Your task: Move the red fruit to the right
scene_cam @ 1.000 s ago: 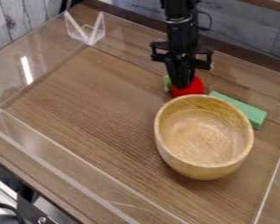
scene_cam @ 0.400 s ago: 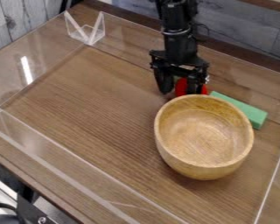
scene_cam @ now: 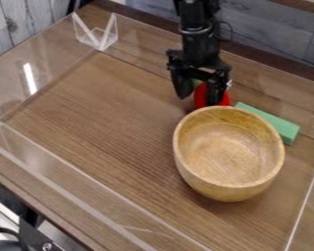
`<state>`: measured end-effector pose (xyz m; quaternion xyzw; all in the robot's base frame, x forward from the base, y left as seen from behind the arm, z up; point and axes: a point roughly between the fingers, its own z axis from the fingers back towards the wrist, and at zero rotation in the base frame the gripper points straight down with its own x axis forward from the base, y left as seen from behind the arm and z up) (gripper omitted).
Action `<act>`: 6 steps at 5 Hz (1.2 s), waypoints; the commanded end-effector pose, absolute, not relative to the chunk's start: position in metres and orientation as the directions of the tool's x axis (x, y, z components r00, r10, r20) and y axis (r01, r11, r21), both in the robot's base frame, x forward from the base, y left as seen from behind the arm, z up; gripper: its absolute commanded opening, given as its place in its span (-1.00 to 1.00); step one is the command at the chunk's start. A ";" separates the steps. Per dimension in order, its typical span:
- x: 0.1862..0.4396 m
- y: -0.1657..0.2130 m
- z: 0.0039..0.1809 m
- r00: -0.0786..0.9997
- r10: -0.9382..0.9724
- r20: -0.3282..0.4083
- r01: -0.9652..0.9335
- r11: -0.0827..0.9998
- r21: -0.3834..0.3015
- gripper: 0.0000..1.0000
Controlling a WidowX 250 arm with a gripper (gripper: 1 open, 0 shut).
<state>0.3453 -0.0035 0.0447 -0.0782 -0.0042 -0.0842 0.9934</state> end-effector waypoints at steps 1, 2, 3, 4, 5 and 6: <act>0.366 -0.014 0.062 0.968 -0.228 0.105 0.240 0.963 -0.123 1.00; 0.373 -0.005 0.062 0.968 -0.225 0.110 0.238 0.964 -0.116 1.00; 0.379 0.005 0.060 0.969 -0.219 0.110 0.231 0.966 -0.111 1.00; 0.379 0.010 0.064 0.980 -0.164 0.110 0.176 0.979 -0.107 1.00; 0.380 0.013 0.068 0.987 -0.110 0.113 0.122 0.987 -0.102 1.00; 0.378 0.018 0.071 0.988 -0.098 0.116 0.110 0.989 -0.097 -1.00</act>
